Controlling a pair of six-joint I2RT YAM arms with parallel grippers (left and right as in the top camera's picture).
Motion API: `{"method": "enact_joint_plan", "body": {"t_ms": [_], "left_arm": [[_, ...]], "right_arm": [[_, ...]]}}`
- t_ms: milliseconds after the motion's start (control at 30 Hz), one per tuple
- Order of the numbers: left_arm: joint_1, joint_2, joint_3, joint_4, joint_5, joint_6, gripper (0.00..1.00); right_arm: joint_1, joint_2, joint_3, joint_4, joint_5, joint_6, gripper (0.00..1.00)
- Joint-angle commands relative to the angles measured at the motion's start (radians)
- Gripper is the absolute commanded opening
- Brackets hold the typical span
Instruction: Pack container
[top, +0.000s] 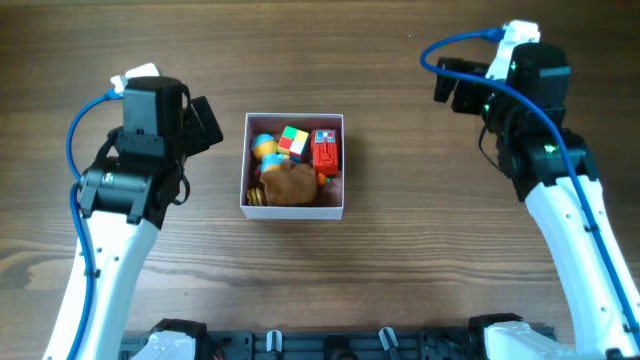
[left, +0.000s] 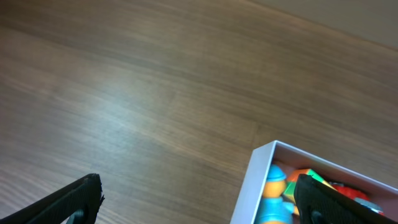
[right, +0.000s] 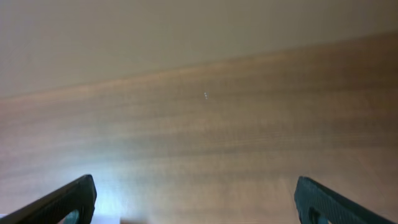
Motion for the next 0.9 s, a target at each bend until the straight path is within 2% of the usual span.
{"method": "enact_joint_plan", "body": {"t_ms": [0, 133, 200, 367, 433, 500, 633, 733, 867], "left_arm": [[0.008, -0.114, -0.002, -0.009, -0.022, 0.005, 1.0], [-0.018, -0.331, -0.089, -0.019, -0.022, 0.005, 1.0], [-0.037, -0.457, -0.169, -0.018, -0.023, 0.005, 1.0], [-0.114, -0.882, -0.414, -0.076, -0.111, 0.019, 1.0], [-0.142, -1.015, -0.466, -0.167, -0.112, 0.152, 1.0], [-0.147, -1.095, -0.478, -0.256, -0.112, 0.19, 1.0], [-0.147, -1.137, -0.483, -0.369, -0.12, 0.196, 1.0], [-0.147, -1.137, -0.536, -0.327, -0.115, 0.203, 1.0], [-0.147, -1.136, -0.625, -0.232, -0.115, 0.222, 1.0]], "right_arm": [[0.003, -0.137, 0.002, -0.066, 0.079, 0.015, 1.0], [0.04, -0.337, -0.003, -0.206, 0.093, 0.014, 1.0], [0.084, -0.456, -0.04, -0.265, 0.159, 0.012, 1.0], [0.176, -0.892, -0.265, -0.48, 0.238, 0.047, 1.0], [0.176, -1.04, -0.327, -0.56, 0.245, 0.036, 1.0], [0.176, -1.154, -0.374, -0.658, 0.245, -0.007, 1.0], [0.176, -1.207, -0.401, -0.648, 0.261, -0.009, 1.0], [0.176, -1.207, -0.441, -0.631, 0.267, -0.011, 1.0], [0.176, -1.207, -0.591, -0.572, 0.267, -0.011, 1.0]]}}
